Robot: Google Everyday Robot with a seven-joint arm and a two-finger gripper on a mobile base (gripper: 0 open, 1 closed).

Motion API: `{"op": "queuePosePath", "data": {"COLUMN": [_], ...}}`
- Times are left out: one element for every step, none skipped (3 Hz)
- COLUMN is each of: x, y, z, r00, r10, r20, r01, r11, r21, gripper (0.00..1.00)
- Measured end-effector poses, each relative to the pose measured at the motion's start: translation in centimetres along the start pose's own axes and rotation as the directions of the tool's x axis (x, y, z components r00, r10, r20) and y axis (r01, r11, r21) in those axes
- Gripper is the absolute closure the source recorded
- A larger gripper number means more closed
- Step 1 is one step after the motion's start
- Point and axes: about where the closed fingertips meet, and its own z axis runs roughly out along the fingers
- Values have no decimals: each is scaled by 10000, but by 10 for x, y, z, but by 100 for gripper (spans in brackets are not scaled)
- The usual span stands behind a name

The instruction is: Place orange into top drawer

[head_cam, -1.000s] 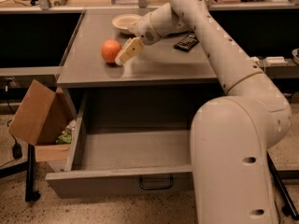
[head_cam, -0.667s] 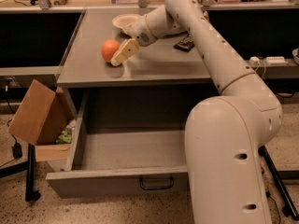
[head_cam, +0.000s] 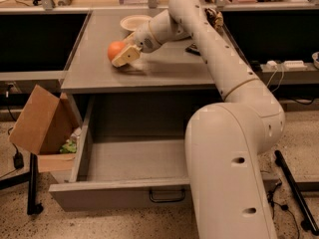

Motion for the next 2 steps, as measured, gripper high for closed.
{"op": "queuePosePath", "data": {"x": [0,-25], "y": [0,50], "z": [0,-62], "r00": [10000,9977], "r10": [-1,-611], "r20": [-1,310], "r01": [1,610], "r11": [10000,9981], "r21": [-2,23], "gripper": [72,100]}}
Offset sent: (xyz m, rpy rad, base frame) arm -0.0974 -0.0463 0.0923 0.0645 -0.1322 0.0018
